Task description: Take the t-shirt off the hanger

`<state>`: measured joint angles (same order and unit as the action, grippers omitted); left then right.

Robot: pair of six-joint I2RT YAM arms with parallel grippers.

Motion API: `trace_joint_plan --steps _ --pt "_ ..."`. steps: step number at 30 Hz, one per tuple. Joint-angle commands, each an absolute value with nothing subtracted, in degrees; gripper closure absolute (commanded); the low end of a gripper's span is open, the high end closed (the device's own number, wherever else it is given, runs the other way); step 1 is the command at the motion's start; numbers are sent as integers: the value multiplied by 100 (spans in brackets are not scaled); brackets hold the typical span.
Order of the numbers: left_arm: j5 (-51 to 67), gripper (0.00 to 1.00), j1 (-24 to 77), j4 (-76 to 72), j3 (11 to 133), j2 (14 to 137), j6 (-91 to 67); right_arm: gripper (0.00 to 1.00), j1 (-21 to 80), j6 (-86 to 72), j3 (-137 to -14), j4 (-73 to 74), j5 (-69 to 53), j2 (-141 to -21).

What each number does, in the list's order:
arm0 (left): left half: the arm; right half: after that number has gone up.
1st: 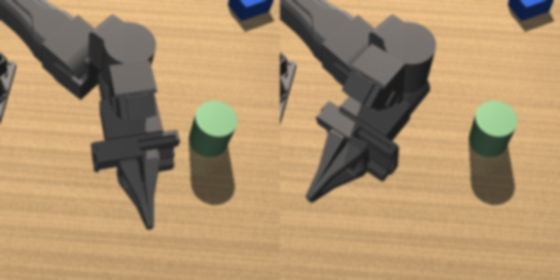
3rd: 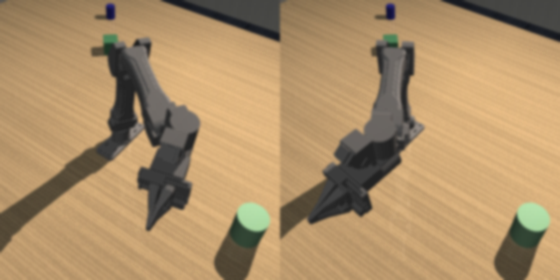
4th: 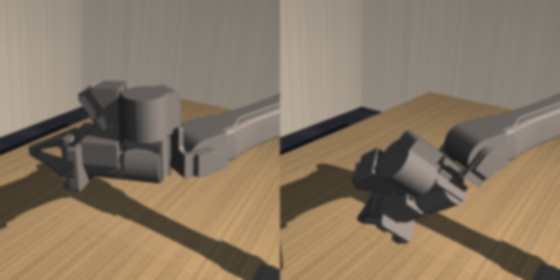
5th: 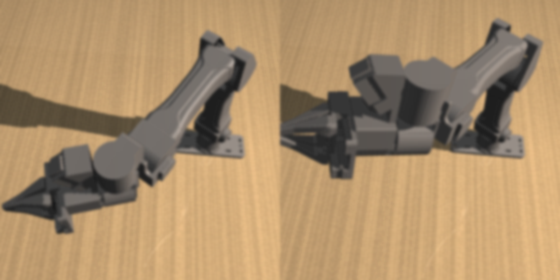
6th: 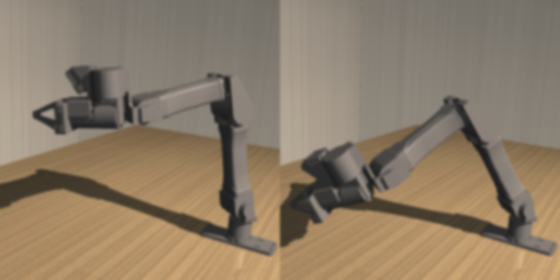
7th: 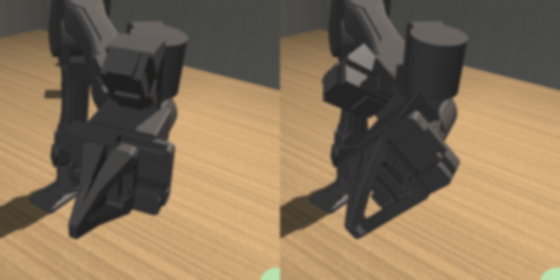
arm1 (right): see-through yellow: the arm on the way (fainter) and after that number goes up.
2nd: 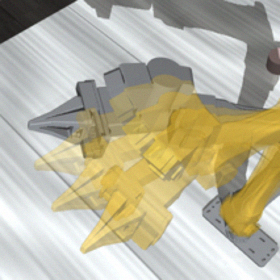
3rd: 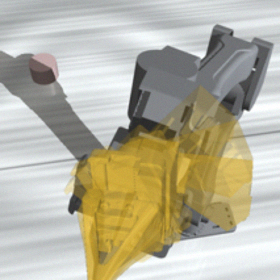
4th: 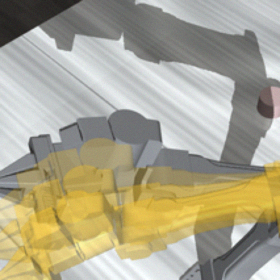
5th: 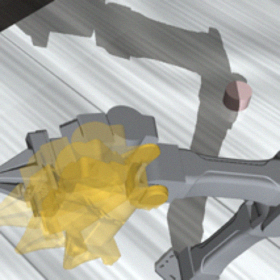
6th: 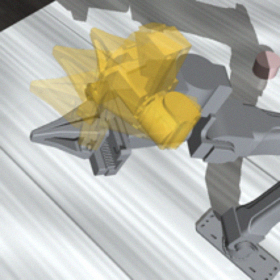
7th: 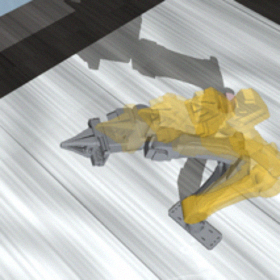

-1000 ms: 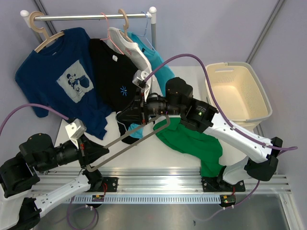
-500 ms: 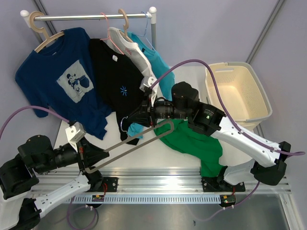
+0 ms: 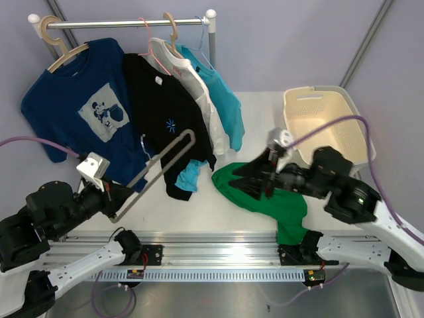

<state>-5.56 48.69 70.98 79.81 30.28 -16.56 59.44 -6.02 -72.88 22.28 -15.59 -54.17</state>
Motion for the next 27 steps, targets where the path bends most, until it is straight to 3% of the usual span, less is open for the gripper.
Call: trace_joint_plan --steps 1,9,13,17,21,23,27 --pt "-2791 100 4878 7504 8392 3383 -1933 55 5915 -738 -6883 2425 -942 -4083" --pt "-4165 100 4878 7105 8903 3814 -1856 41 5924 -966 -6513 3269 -396 -2497" --pt "-4358 100 4878 5996 8990 4209 -1205 21 5915 -1476 -6040 3199 -350 -1935" --pt "-5393 100 4878 5801 9833 5175 -661 0 5915 -1696 -5845 3059 -826 -1653" --pt "-6038 100 4520 5153 10195 5905 288 0 5915 -1872 -5731 3050 -896 -1486" --pt "-5549 100 4002 5045 10492 6213 422 0 5924 -1898 -5582 2971 -870 -1328" --pt "-3275 100 2438 5010 10801 6538 202 1 5924 -1951 -5256 2681 -861 -1125"
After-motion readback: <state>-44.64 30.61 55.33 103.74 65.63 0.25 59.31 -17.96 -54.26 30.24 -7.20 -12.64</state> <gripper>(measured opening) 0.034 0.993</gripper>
